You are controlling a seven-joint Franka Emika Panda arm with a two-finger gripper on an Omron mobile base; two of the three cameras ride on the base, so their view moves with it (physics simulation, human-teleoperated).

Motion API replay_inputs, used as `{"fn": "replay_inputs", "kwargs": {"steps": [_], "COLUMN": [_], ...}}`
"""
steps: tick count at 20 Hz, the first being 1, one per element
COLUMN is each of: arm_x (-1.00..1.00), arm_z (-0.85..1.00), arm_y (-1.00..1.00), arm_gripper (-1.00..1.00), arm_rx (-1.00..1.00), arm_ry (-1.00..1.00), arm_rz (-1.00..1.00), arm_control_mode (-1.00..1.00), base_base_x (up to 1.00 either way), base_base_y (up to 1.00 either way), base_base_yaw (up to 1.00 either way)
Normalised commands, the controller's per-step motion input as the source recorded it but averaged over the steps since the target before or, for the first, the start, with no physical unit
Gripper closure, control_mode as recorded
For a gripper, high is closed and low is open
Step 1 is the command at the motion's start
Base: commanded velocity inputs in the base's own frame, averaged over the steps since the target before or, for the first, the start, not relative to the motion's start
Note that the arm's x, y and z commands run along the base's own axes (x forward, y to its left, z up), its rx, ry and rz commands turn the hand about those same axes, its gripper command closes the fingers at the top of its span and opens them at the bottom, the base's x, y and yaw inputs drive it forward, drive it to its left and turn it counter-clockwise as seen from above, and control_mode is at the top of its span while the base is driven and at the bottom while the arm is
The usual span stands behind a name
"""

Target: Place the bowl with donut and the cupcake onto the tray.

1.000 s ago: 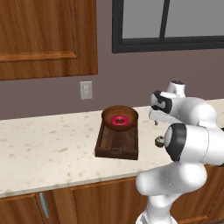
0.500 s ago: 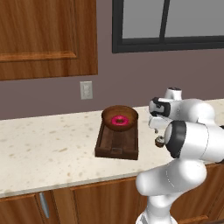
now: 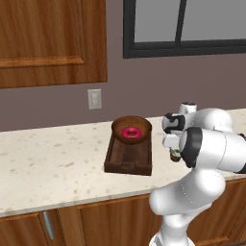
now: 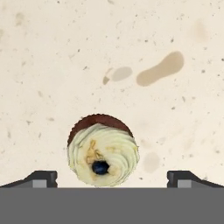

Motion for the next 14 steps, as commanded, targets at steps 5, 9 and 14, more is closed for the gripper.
{"fn": "replay_inputs", "kwargs": {"steps": [5, 9, 14], "arm_x": [0.16, 0.01, 0.00], "arm_z": [0.00, -0.04, -0.30], "arm_y": [0.00, 0.00, 0.00], "arm_gripper": [-1.00, -1.00, -1.00], "arm_rx": [0.00, 0.00, 0.00], "arm_ry": [0.00, 0.00, 0.00], "arm_rz": [0.00, 0.00, 0.00], "arm_control_mode": [-1.00, -1.00, -1.00], "base_base_x": [0.00, 0.00, 0.00], "base_base_y": [0.00, 0.00, 0.00], "base_base_yaw": [0.00, 0.00, 0.00]}}
